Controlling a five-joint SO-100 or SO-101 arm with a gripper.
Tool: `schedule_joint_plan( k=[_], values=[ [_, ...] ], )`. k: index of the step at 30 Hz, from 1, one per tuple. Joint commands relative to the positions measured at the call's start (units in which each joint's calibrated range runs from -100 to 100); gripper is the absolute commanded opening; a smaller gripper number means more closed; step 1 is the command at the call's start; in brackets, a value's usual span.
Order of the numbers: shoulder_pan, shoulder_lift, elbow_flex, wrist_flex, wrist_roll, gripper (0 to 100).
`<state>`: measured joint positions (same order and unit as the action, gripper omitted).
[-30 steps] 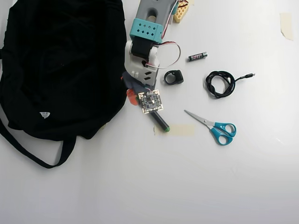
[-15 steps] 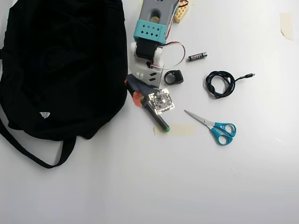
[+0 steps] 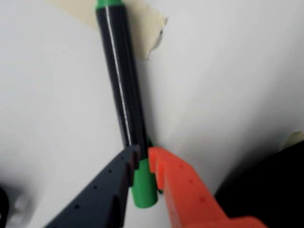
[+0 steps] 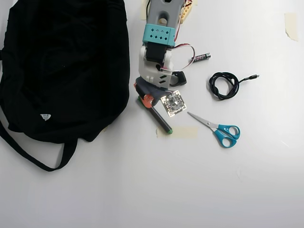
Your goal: Put the green marker into the black bag
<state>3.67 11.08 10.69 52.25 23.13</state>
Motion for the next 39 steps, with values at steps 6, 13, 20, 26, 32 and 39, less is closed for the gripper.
schedule_joint_plan(
  k=[6, 13, 20, 26, 32, 39],
  values=[
    [0.6, 1.9, -0.3, -0.3, 0.9, 3],
    [0.6, 3.8, -1.1, -0.8, 1.0, 3],
    [0.7, 3.8, -1.1, -0.8, 2.4, 3],
    [0.8, 3.8, -1.2, -0.8, 2.4, 3],
    [1.0, 3.7, -1.2, -0.9, 2.4, 10],
    [2.2, 3.7, -1.2, -0.9, 2.4, 25]
  ],
)
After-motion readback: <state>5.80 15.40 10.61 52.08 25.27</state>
